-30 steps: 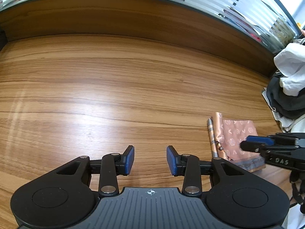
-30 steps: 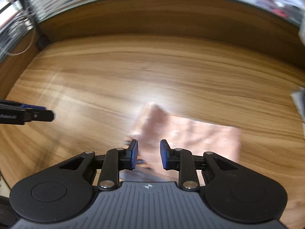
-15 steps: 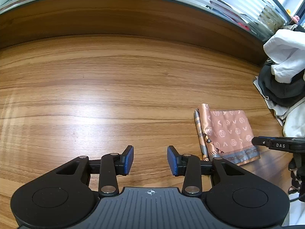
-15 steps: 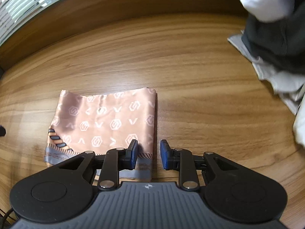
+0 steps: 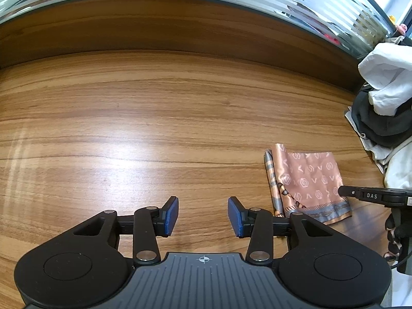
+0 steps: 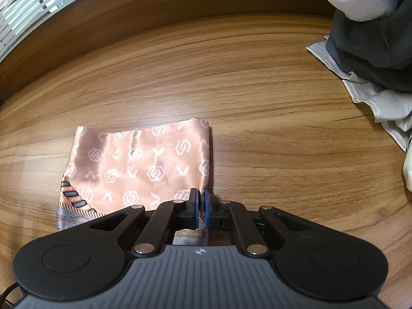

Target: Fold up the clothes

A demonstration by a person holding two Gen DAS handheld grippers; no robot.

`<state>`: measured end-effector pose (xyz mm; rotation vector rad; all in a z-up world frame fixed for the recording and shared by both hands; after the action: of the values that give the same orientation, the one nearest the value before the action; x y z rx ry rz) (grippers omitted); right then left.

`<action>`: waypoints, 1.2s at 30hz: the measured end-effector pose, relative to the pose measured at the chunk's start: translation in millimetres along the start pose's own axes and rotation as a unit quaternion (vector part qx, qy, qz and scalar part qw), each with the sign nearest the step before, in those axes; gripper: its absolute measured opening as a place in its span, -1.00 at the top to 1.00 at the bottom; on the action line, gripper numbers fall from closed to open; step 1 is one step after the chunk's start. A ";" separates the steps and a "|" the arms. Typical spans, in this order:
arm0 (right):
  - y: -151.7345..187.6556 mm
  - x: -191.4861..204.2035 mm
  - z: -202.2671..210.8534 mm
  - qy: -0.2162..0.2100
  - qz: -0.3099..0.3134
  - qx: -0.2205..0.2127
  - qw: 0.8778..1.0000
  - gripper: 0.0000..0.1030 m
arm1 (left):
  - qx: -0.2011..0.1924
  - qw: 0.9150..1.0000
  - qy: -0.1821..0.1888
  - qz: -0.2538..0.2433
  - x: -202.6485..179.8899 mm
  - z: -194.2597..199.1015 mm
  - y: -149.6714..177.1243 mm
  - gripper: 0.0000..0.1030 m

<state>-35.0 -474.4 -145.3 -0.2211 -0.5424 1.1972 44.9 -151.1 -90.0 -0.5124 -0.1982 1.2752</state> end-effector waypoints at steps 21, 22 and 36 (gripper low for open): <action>-16.8 81.4 45.4 -0.041 0.081 -0.023 0.996 0.93 | 0.002 1.000 0.009 0.025 17.9 -0.2 13.7 0.12; -17.4 89.5 42.9 -0.047 0.089 -0.020 0.995 0.93 | 0.002 1.000 0.009 0.027 19.0 0.5 14.3 0.12; -6.0 141.9 7.4 -0.072 0.149 0.030 0.986 0.66 | 0.005 0.999 0.027 0.019 1.4 -2.4 4.2 0.10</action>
<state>2.6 -346.2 -96.4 -0.1680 -0.6118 1.5268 42.7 -149.6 -94.2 -0.5439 -0.1381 1.2978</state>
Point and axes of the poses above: each gripper's, at about its wrist camera, not at the fingertips, and z roughly against the way its jaws point, x to its left, y to its underside, the point moved 2 cm from there along -z, roughly the way its jaws point, and after that the axes turned 6 degrees about -y, right-handed, at the moved point
